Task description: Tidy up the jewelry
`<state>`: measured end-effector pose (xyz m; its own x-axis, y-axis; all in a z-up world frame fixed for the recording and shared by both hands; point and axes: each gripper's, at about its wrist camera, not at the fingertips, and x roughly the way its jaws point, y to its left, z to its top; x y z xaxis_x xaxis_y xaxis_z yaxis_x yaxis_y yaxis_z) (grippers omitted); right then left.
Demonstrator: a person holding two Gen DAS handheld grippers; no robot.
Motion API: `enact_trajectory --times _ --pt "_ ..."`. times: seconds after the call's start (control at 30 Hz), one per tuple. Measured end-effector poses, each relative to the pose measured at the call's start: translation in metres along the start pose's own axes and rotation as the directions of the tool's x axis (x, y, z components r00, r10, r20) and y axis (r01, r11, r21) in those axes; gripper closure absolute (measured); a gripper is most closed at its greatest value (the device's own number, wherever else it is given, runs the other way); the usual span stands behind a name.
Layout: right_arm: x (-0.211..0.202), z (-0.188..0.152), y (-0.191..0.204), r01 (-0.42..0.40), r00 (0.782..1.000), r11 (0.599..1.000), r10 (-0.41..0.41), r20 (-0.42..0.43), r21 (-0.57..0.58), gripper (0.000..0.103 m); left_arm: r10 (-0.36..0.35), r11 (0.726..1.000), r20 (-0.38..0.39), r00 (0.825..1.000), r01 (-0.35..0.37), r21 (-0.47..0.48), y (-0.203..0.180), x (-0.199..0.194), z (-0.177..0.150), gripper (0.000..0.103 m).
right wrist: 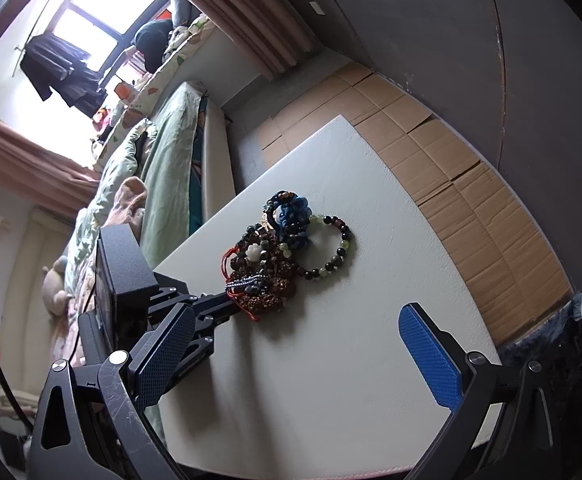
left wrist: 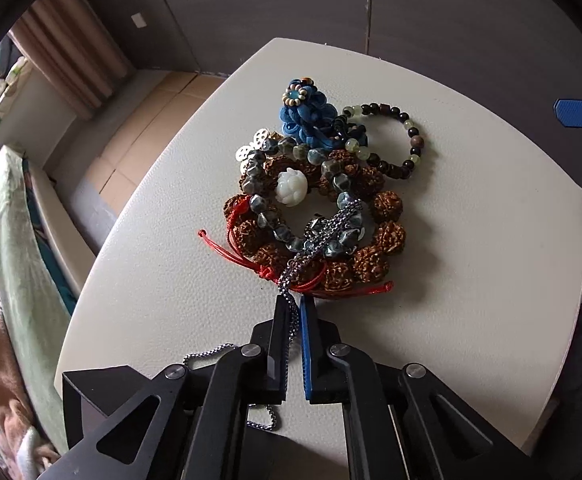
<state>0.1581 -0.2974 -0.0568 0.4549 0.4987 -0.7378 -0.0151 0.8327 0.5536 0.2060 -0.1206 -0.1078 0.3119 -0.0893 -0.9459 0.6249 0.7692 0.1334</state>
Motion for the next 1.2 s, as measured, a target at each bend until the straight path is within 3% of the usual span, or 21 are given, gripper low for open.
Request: enact_trajectory --times 0.33,0.57,0.7,0.93,1.07,1.2 --pt "0.003 -0.001 -0.001 0.000 1.000 1.000 0.000 -0.010 -0.002 0.000 0.045 0.992 0.101 0.994 -0.033 -0.126 0.005 -0.042 -0.009 0.101" --pt "0.015 -0.003 0.004 -0.008 1.000 1.000 0.008 -0.027 0.000 0.001 0.094 0.977 0.211 0.973 -0.050 -0.205 0.015 -0.100 -0.013 0.101" --pt "0.025 0.000 0.001 -0.038 0.999 0.999 0.039 -0.030 0.032 0.019 0.126 0.971 0.266 0.956 -0.065 -0.228 0.018 -0.132 -0.013 0.101" --pt "0.049 0.006 0.001 -0.104 0.992 0.989 0.111 -0.053 0.107 0.051 0.191 0.958 0.365 0.911 -0.092 -0.272 0.027 -0.191 -0.014 0.101" --pt "0.057 0.009 0.006 -0.129 0.989 0.984 0.137 -0.054 0.126 0.053 0.230 0.949 0.424 0.876 -0.105 -0.297 0.035 -0.231 -0.013 0.101" --pt "0.058 0.017 0.001 -0.102 0.994 0.984 0.107 -0.031 0.143 0.053 0.269 0.940 0.480 0.835 -0.120 -0.318 0.039 -0.272 -0.014 0.101"
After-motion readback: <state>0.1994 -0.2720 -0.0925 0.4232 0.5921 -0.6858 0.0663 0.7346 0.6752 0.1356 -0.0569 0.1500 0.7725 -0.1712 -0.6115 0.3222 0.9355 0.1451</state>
